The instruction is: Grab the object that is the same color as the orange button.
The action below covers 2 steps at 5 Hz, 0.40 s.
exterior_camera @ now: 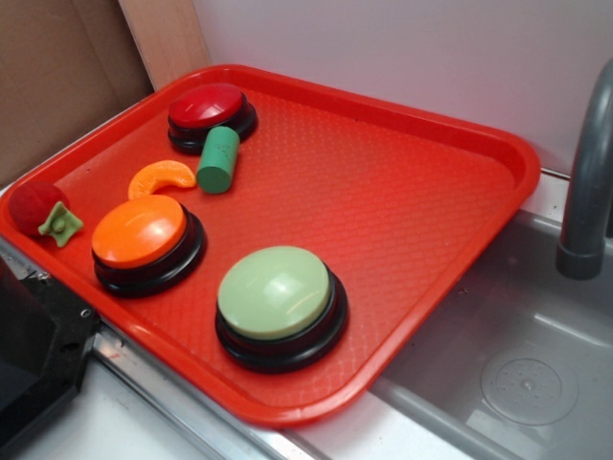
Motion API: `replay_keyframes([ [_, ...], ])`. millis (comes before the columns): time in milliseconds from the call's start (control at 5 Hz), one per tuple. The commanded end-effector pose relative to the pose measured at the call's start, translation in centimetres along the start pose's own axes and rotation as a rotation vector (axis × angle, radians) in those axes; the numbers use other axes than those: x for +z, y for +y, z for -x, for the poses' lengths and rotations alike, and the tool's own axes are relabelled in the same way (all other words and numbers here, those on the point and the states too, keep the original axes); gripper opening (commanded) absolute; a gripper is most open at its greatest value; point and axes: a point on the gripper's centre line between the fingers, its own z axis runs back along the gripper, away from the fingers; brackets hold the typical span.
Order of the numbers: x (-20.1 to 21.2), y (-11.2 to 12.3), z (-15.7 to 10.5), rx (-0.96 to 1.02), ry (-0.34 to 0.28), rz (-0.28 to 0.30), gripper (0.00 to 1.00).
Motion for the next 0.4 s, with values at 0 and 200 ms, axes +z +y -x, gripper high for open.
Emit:
replay_keyframes([
  [0,0.0,0.0,0.0,0.0,0.0,0.0,1.0],
  [200,-2.0,1.7,-0.5,0.004,-0.039,-0.019,1.0],
])
